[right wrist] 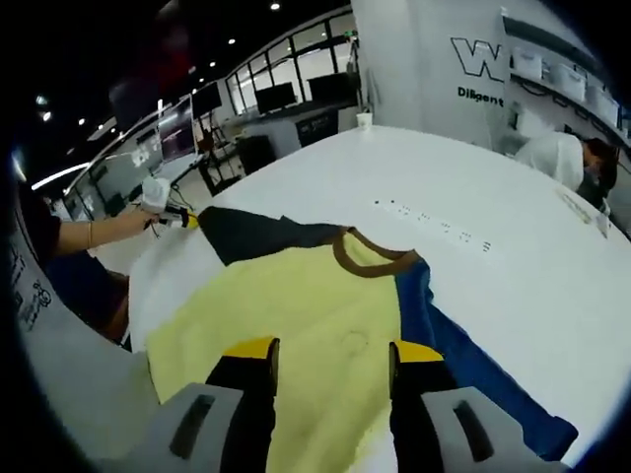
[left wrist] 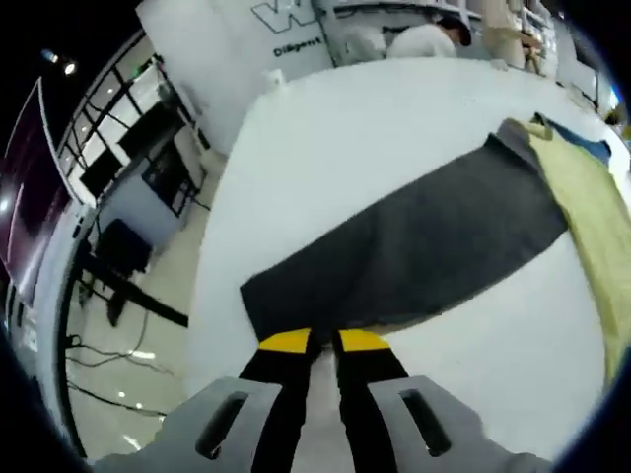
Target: Fold the garment on the visible template until the final outline fits inside the template.
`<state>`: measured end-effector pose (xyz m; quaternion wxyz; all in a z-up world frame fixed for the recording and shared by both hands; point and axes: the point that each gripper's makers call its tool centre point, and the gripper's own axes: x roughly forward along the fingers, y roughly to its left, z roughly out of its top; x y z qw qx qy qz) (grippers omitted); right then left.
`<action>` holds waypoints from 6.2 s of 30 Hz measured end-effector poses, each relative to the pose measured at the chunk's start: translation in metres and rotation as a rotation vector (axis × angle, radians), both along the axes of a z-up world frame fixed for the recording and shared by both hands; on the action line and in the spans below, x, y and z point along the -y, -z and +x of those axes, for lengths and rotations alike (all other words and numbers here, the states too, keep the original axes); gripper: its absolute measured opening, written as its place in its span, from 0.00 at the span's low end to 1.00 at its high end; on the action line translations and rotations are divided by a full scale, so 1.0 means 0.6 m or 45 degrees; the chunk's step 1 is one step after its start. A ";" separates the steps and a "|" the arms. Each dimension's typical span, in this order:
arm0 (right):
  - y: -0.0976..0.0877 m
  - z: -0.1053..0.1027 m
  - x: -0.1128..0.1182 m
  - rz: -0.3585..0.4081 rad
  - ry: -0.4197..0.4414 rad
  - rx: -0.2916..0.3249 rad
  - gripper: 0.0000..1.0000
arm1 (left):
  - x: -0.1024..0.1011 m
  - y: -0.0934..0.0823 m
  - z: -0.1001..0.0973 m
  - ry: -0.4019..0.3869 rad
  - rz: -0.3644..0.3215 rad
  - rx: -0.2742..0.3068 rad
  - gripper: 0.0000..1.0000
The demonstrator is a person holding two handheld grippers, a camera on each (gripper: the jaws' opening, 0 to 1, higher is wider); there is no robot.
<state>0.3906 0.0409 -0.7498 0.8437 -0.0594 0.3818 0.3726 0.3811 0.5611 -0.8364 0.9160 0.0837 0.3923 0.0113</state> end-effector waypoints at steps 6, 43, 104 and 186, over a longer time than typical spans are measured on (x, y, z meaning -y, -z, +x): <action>0.014 -0.029 0.023 0.014 0.055 -0.016 0.41 | 0.056 -0.025 -0.016 0.064 -0.145 0.066 0.31; 0.134 -0.306 0.117 -0.025 0.227 -0.173 0.37 | 0.365 -0.026 -0.289 0.466 -0.516 -0.134 0.27; 0.181 -0.404 0.172 -0.181 0.207 -0.315 0.08 | 0.394 0.042 -0.391 0.628 -0.425 -0.474 0.01; 0.053 0.056 0.590 -0.324 0.582 -0.157 0.00 | 0.443 -0.068 -0.311 0.417 -0.342 -0.019 0.59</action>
